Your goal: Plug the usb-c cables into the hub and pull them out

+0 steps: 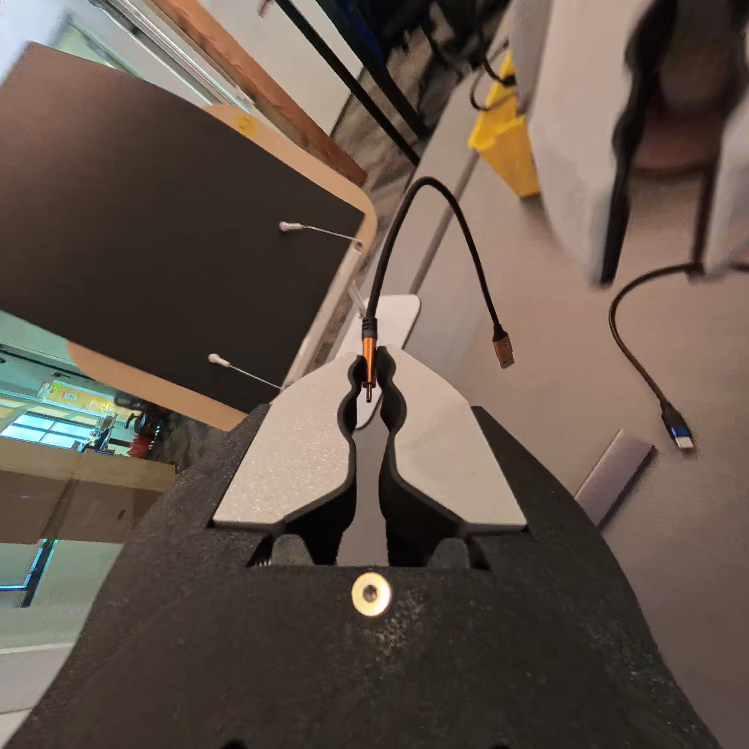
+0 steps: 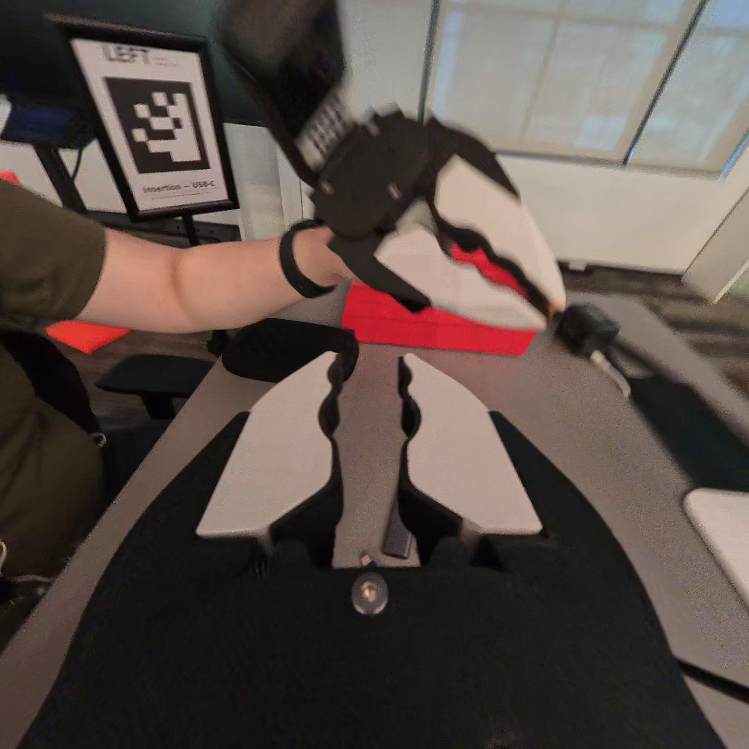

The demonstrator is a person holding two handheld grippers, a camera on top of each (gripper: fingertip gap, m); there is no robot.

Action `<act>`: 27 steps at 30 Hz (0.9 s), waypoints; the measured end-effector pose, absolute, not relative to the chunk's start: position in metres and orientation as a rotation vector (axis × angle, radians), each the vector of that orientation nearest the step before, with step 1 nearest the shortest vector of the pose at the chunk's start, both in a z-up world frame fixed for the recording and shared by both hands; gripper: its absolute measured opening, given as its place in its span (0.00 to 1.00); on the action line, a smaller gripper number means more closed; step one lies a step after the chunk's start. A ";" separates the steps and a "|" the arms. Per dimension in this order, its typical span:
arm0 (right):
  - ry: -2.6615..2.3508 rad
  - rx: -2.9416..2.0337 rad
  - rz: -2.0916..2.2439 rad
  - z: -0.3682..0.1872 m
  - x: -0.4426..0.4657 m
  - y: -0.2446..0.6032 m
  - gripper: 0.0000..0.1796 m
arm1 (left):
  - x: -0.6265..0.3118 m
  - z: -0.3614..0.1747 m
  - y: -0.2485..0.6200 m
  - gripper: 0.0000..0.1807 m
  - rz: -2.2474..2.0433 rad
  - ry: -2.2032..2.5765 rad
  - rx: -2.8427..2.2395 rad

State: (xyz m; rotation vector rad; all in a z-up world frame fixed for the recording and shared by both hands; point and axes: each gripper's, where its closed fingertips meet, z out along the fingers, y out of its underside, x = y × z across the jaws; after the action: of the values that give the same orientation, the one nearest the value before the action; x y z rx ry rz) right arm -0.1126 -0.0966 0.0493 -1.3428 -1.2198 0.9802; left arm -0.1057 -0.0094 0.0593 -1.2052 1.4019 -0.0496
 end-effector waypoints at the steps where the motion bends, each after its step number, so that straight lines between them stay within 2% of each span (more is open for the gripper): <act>1: -1.184 -1.414 1.006 0.036 -0.119 -0.085 0.19 | -0.107 0.066 -0.011 0.03 -0.070 1.384 -1.196; 3: -1.062 -1.488 1.025 0.021 -0.124 -0.060 0.20 | -0.106 0.075 -0.020 0.03 -0.097 1.376 -1.160; 7: -0.774 -1.264 1.189 0.057 -0.108 -0.047 0.20 | -0.098 0.072 -0.044 0.03 -0.077 1.455 -1.051; 12: -0.808 -1.114 1.271 0.082 -0.091 -0.068 0.10 | -0.091 0.066 -0.063 0.03 -0.114 1.516 -0.959; 13: -0.809 -1.133 1.268 0.080 -0.090 -0.067 0.06 | -0.090 0.065 -0.064 0.03 -0.120 1.523 -0.951; 19: -0.919 -1.166 1.108 0.073 -0.090 -0.066 0.04 | -0.089 0.059 -0.066 0.04 -0.151 1.547 -0.992; 21: -0.960 -1.080 0.950 0.078 -0.091 -0.072 0.04 | -0.091 0.062 -0.067 0.04 -0.300 1.482 -1.102; 27: -1.133 -0.779 0.443 0.090 -0.091 -0.097 0.05 | -0.104 0.082 -0.088 0.11 -1.173 1.190 -1.373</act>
State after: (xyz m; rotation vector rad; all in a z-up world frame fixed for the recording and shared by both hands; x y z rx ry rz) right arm -0.0912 -0.0970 0.0897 -0.7786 -1.1327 0.4433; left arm -0.1044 -0.0880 0.0820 -1.3732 1.1900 -1.1733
